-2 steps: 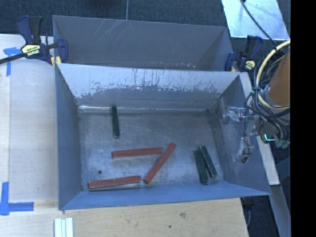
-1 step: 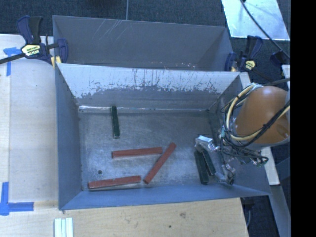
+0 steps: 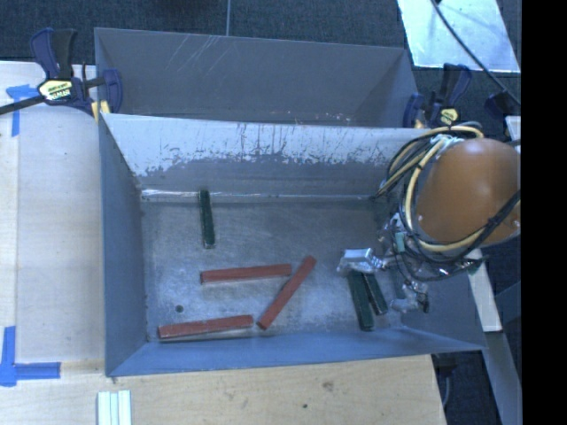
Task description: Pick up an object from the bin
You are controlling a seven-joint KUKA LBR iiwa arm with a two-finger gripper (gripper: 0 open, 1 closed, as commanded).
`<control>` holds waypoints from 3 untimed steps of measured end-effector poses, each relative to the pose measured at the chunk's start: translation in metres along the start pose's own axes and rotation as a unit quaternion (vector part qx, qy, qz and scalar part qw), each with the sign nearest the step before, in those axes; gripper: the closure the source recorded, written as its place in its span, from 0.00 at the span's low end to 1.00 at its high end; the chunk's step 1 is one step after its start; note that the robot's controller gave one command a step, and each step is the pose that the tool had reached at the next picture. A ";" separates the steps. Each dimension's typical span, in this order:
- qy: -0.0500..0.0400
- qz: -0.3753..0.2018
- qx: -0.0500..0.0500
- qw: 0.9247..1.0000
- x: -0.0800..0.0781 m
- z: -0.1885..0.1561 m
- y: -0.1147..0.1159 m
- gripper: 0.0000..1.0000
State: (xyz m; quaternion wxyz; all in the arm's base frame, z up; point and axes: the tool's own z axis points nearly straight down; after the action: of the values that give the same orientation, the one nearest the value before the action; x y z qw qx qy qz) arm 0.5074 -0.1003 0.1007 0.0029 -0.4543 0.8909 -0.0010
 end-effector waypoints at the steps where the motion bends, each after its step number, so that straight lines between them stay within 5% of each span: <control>1: 0.000 -0.106 -0.001 0.994 -0.007 0.001 -0.002 0.00; 2: 0.001 -0.184 -0.004 0.983 -0.011 0.032 0.000 0.00; 3: 0.002 -0.183 -0.004 0.983 -0.011 0.032 0.000 0.00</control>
Offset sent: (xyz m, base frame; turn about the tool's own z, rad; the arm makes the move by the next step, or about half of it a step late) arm 0.0051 0.0039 -0.0007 -0.2114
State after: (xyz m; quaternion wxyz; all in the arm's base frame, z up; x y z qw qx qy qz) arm 0.5142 -0.0915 0.0688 -0.0005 -0.6097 0.7927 0.0009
